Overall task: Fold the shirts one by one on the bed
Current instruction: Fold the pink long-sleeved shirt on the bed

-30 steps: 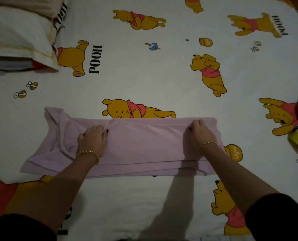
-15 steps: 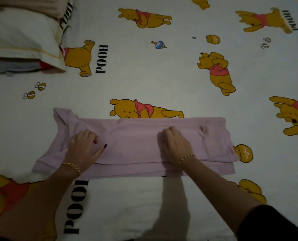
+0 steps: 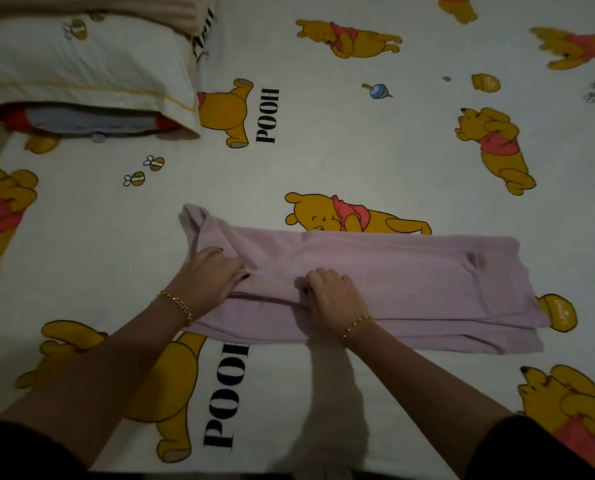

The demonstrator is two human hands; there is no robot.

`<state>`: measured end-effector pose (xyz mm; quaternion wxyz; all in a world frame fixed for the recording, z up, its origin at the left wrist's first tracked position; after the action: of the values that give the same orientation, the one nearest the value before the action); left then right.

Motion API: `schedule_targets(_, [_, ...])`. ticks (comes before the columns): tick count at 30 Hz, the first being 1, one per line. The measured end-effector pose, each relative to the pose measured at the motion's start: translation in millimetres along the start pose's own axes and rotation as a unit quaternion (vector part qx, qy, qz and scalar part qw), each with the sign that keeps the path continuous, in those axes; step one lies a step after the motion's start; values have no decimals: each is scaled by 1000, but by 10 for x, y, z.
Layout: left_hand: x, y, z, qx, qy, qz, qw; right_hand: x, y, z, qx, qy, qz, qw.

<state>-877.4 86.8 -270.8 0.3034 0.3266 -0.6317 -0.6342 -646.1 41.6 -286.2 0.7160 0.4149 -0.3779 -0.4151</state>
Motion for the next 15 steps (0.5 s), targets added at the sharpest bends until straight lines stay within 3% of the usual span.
schedule_targets(5, [-144,-186,15,-22,104,67,992,-4,65,-30,-4,-58,28,998])
schedule_targets(8, [-157,-261,18,-12,151,36,988,-20,18,4,3,-53,-10,999])
schedule_targets(12, [-113,-216,-174,57,102,-80,990,16,-93,76,7,-33,-116,993])
schedule_targets(15, [-76,-333,-377,31,66,-3,997,-7,-220,56,35,-58,-74,995])
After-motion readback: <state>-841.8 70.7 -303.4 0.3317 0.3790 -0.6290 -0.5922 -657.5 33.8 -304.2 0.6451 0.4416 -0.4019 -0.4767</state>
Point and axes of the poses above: each hand's wrist, its own x-axis away from the middle knuckle, its own y-axis out of the back of the hand, z = x × y, the point moved 2 cm from there along -x, towards the middle knuckle, and after that the axes turned 5 degrees about -x, right-handed, at the moved point
